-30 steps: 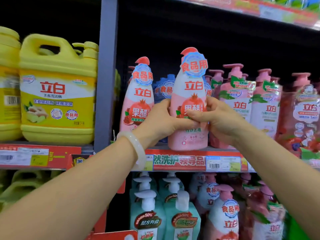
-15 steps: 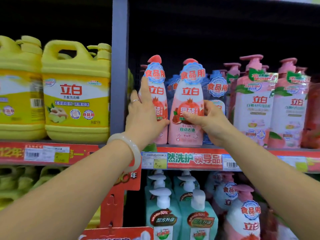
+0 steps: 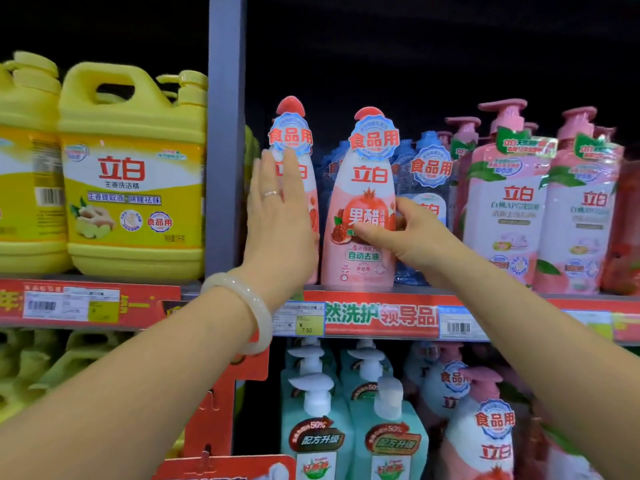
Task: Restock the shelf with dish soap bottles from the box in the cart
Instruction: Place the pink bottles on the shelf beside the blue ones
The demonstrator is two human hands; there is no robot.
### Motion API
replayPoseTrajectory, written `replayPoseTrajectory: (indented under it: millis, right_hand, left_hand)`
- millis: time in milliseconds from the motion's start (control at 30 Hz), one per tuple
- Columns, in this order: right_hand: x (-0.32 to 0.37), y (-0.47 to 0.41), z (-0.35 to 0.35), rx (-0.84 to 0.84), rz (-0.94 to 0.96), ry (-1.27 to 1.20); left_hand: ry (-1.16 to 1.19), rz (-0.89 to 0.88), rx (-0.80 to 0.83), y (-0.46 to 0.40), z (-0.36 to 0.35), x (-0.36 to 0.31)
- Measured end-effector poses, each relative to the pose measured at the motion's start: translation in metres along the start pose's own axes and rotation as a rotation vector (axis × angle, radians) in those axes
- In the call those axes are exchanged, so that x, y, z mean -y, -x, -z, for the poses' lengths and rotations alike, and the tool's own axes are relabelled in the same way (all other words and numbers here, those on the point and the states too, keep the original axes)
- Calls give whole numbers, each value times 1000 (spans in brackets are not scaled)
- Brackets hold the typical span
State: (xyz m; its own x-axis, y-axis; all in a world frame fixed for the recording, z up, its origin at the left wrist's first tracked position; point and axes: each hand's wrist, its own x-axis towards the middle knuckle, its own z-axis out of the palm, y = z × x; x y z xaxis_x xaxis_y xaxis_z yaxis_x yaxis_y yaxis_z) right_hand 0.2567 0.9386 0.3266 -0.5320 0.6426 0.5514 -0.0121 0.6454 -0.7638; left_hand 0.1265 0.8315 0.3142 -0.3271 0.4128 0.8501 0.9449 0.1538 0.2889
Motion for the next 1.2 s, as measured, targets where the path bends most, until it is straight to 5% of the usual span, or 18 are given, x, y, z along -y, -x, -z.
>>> replayPoseTrajectory:
  millis: [167,600,767,1067,1200]
  right_hand:
    - [1,4,1,54,7,336]
    - [-11,3,-18,-144,52,511]
    - [-8,7,-20,-159,55,460]
    - [-5,17,-11,-125,36,629]
    - [-17,21,18,-329,-35,637]
  left_hand:
    - [-147,-84,-1,14,-10,3]
    - [-125,-149,11,23,-9,19]
    - [-210,-373,-111,23,-19,13]
    - [-188,-347,201,11,-20,-27]
    - [-240,-305,240,4,-19,-35]
